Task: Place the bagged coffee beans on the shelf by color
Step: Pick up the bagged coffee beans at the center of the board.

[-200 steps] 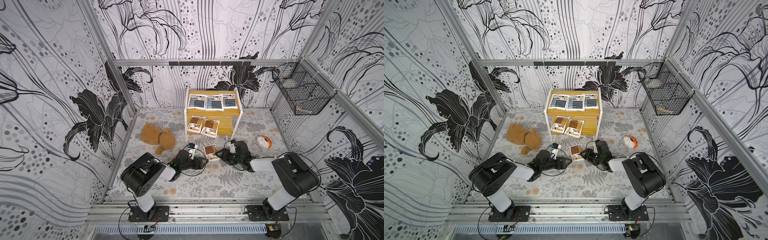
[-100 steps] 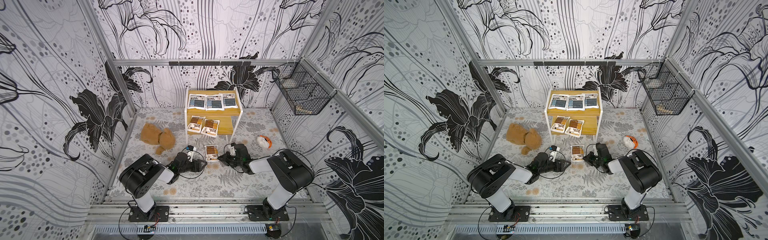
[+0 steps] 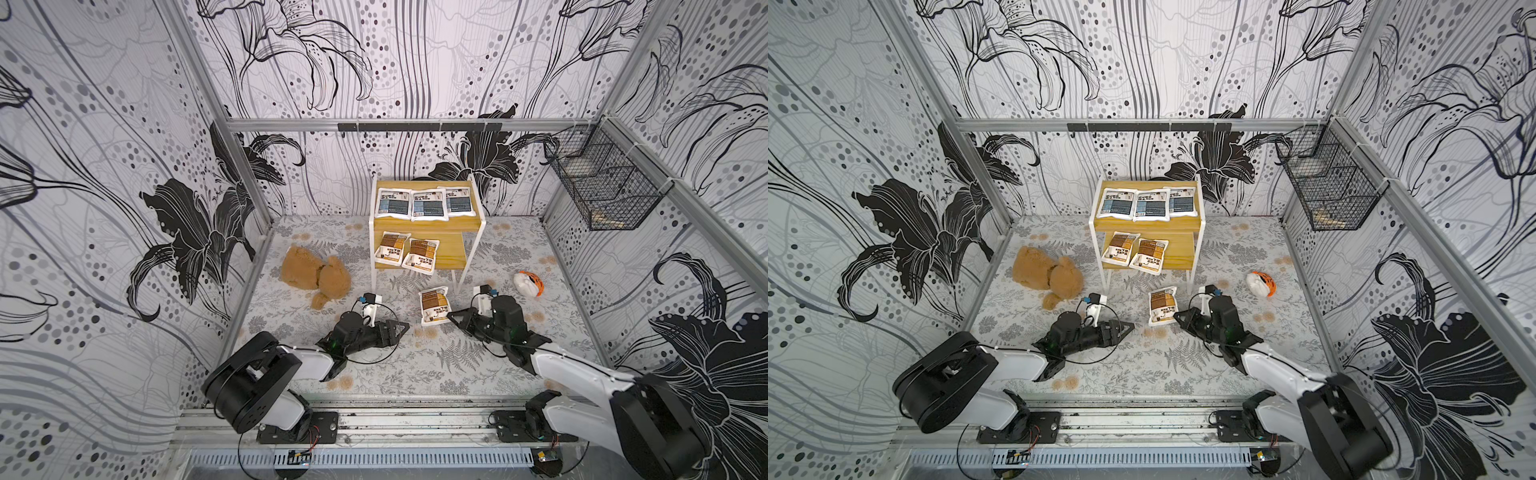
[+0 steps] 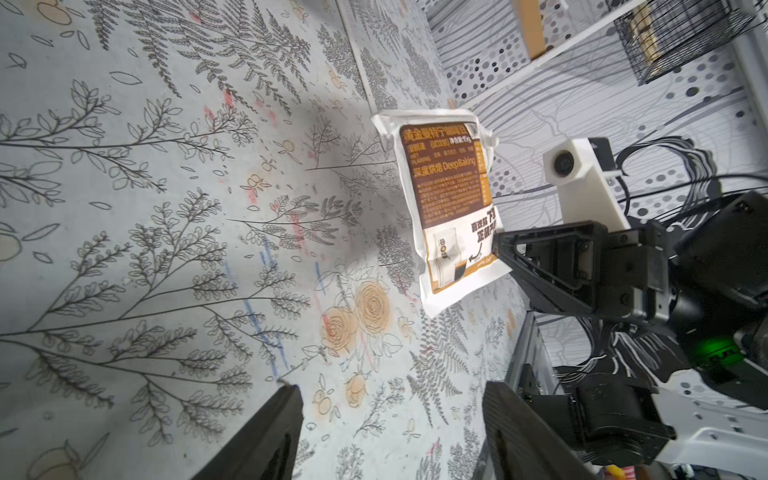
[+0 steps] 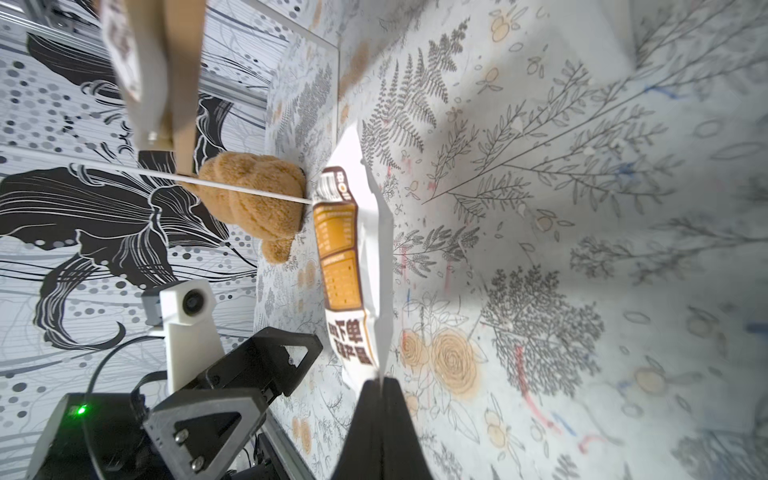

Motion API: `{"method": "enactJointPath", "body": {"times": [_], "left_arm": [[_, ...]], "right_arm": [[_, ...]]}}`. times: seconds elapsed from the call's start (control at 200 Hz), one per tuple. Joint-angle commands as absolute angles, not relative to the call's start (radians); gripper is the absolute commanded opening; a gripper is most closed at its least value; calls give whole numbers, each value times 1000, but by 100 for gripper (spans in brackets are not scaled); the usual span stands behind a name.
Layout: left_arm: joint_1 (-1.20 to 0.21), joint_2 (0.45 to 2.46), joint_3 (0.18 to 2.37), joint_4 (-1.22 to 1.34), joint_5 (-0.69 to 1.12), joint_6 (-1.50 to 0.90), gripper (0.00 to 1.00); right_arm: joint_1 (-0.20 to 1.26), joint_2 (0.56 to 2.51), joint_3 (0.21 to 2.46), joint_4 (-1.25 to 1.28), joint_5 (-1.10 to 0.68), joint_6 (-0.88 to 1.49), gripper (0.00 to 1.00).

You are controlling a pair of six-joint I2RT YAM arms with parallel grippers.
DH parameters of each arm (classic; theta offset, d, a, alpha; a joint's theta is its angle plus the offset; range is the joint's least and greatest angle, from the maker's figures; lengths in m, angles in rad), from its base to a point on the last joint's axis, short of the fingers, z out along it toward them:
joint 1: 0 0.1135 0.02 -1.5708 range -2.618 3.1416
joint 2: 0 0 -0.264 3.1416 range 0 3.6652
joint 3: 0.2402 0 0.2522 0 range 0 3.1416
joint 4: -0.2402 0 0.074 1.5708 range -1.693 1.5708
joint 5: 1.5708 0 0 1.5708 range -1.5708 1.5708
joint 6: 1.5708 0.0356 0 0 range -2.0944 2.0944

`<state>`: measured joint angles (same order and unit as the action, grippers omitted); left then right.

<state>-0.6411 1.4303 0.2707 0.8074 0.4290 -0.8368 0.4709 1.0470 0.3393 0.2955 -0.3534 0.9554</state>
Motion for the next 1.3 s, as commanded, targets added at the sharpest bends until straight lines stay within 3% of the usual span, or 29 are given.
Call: {"method": "enactJointPath", "body": {"times": [0.0,0.335,0.721,0.896,1.291], "left_arm": [[-675,1371,254,786,452,-916,73],[-798,1132,234,784,324,-1054,73],[-893,1145,353,810,233,-1051,73],[-917,1195,380,946,222,-1066,73],[-962,1339,482,1041,207,-1090,61]], "right_arm": [[475,904,309,123,-306,956,0],[476,589,350,-71,-315,1025,0],[475,621,540,-81,-404,1058,0],[476,632,577,-93,-421,1066,0],[477,637,626,-137,-450,1068,0]]}}
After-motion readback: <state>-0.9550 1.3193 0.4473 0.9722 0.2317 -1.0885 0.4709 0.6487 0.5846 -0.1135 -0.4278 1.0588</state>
